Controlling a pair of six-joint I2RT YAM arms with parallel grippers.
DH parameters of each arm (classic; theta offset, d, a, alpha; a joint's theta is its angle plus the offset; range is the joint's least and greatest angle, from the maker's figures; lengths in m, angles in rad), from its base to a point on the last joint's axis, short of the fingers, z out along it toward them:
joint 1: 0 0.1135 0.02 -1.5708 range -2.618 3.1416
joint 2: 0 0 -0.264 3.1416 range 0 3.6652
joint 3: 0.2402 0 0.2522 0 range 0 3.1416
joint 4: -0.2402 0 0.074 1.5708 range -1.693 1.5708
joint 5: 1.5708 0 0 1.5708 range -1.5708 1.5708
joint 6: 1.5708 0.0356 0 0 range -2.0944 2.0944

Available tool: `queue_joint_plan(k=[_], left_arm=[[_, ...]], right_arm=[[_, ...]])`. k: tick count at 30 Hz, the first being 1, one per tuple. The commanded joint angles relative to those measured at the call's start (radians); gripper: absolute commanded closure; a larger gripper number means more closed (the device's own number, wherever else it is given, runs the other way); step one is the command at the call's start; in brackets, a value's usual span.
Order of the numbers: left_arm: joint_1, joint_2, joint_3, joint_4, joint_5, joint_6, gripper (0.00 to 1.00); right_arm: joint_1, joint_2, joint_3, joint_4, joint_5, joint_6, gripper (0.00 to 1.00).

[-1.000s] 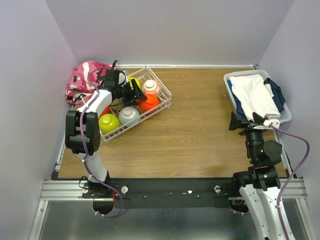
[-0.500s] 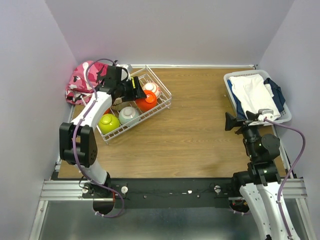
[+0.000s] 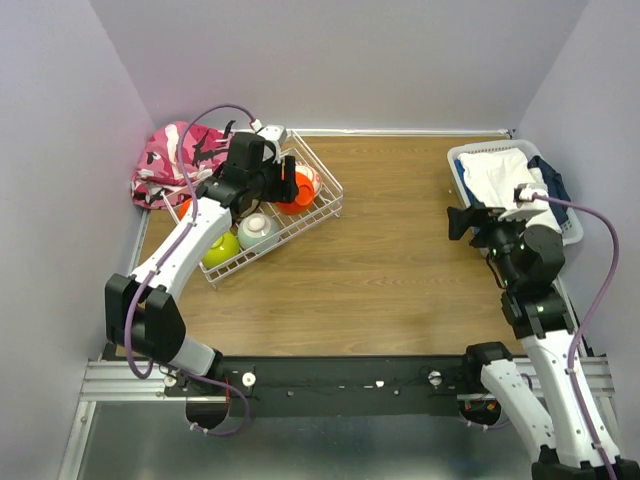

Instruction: Unload the bowls from the dish rack

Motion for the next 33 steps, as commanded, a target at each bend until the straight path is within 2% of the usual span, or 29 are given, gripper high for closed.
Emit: queue_joint_plan(k=[1,6,13,22,24,26,28,30,31,33], left_arm=[[-0.062,-0.090,-0.051,0.066,-0.145,0.119,0.54],[-0.160,-0.166,-0.129,0.145,-0.263,0.220,0.54],[-0.310,-0.268,-0.250,0.277,-0.397,0.401,0.55],[-0.545,-0.346,-0.433,0.512,-0.521,0.644,0.54],[-0.560,-0.315,-0.425,0.509,-0.558,0.577,0.54],[-0.560,-0.291,-0.395,0.431,-0.575,0.493,0.50],[-0.560,-0.269,-0.369,0.379,-0.563,0.354,0.40],[-0.560,-0.275,-0.388,0.349,-0.555,0.249,0.35],[-0.560,-0.280,-0.401,0.345,-0.549,0.153,0.30],[-0.560,-0.295,-0.433,0.328,-0.524,0.062,0.24]], right_arm=[[0.008,0.114,0.105,-0.138,0.041,0.170,0.00],[0.008,0.296,0.226,-0.218,-0.123,0.207,0.00],[0.008,0.511,0.372,-0.359,-0.247,0.239,0.00],[0.010,0.611,0.381,-0.382,-0.356,0.294,0.00],[0.010,0.620,0.369,-0.379,-0.361,0.293,0.00],[0.010,0.617,0.338,-0.364,-0.364,0.296,0.00],[0.014,0.616,0.255,-0.327,-0.408,0.314,0.00],[0.028,0.616,0.197,-0.272,-0.438,0.333,0.00],[0.057,0.613,0.145,-0.250,-0.445,0.343,0.00],[0.103,0.611,0.113,-0.194,-0.427,0.354,0.00]])
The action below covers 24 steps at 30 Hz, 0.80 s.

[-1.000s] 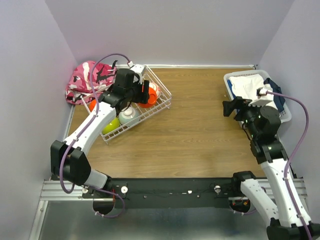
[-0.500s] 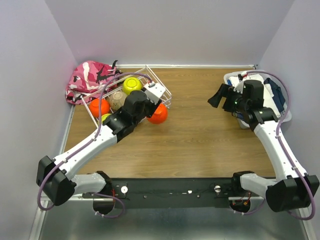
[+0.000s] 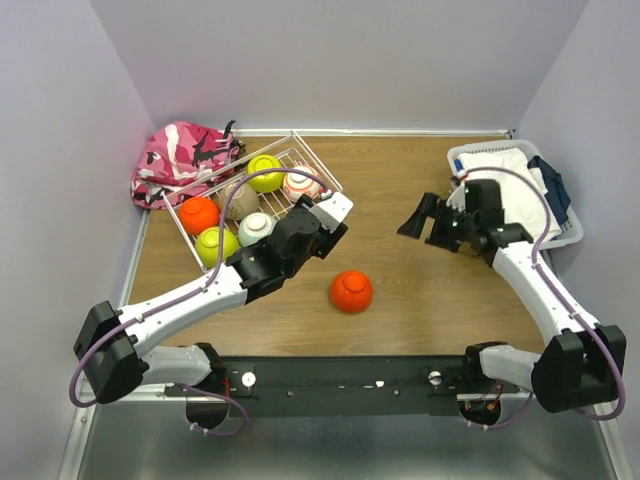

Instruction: Unload the bowls from the dish rack

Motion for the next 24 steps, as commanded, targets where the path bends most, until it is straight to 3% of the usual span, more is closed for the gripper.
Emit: queue_joint_plan(k=[1,7,13,19,24], left_arm=[[-0.001,-0.028,-0.040,-0.061,0.008,-0.340,0.18],[0.056,-0.042,-0.061,-0.174,0.145,-0.574,0.07],[0.203,-0.048,-0.121,-0.231,0.362,-0.747,0.06],[0.209,-0.053,-0.136,-0.280,0.386,-0.753,0.06],[0.209,-0.051,-0.103,-0.340,0.395,-0.712,0.06]], right_arm=[[0.141,0.009,-0.113,0.102,-0.011,0.048,0.00],[0.343,0.046,-0.112,0.156,0.149,0.003,0.00],[0.531,0.077,-0.086,0.084,0.307,-0.069,0.06],[0.655,0.089,-0.100,-0.063,0.352,0.012,0.21],[0.729,0.011,-0.089,-0.171,0.398,0.098,0.25]])
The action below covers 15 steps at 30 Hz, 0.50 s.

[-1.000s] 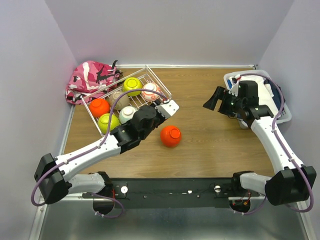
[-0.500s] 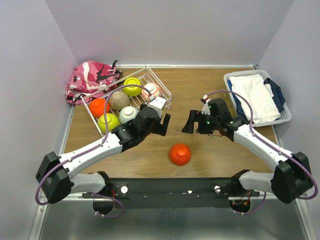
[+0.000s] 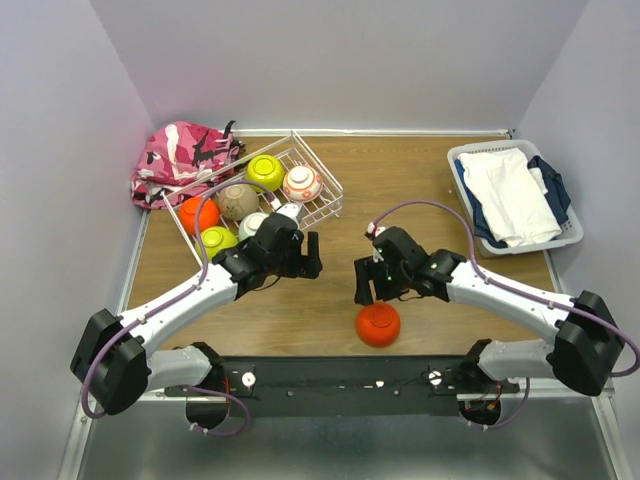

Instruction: Unload the bowls from the dish rack

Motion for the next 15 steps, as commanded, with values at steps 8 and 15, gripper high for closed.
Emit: queue_joint_plan(k=[8,15], left_arm=[[0.000,-0.003,0.030,-0.069,0.075,0.030,0.05],[0.000,0.006,0.034,-0.072,0.082,0.037,0.04]], right_arm=[[0.107,-0.094,0.003,-0.276,0.103,0.190,0.26],[0.115,-0.081,-0.031,-0.263,0.146,0.232,0.41]])
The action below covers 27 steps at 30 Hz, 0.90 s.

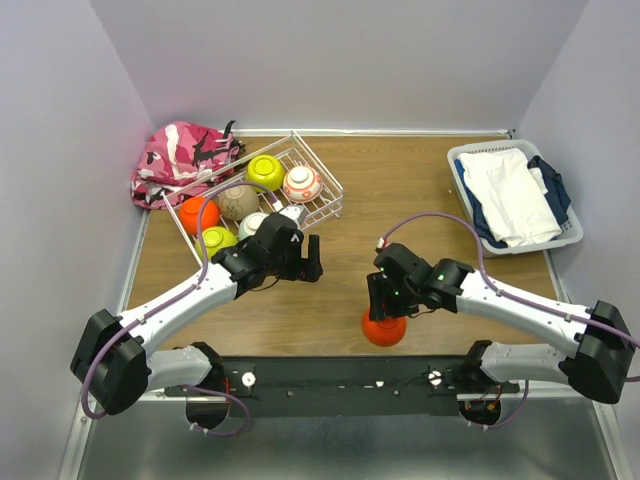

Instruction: Unload the bowls from the dish rack

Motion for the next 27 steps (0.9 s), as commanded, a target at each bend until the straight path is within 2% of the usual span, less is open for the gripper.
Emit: queue_joint_plan(k=[1,7,13,18,19,22,27], left_arm=[[0.000,0.005,0.027,-0.023,0.031,0.018,0.04],[0.000,0.008,0.031,-0.029,0.030,0.018,0.04],[0.000,0.005,0.028,-0.018,0.011,-0.004,0.03],[0.000,-0.009,0.028,-0.028,0.007,-0.005,0.03],[0.000,-0.012,0.031,-0.031,-0.021,-0.005,0.03],[0.000,-0.029,0.024,-0.034,-0.041,-0.012,0.03],[0.000,-0.071,0.005,-0.031,-0.075,-0.039,0.03]], right_arm=[[0.008,0.027,-0.023,-0.029,0.070,0.058,0.44],[0.008,0.073,-0.040,0.029,0.082,0.046,0.54],[0.007,0.171,-0.015,0.107,0.094,0.009,0.56],[0.007,0.295,0.072,0.141,0.217,-0.044,0.56],[0.008,0.343,0.113,0.148,0.258,-0.075,0.52],[0.005,0.444,0.169,0.184,0.283,-0.139,0.47],[-0.006,0.553,0.325,0.199,0.309,-0.218,0.46]])
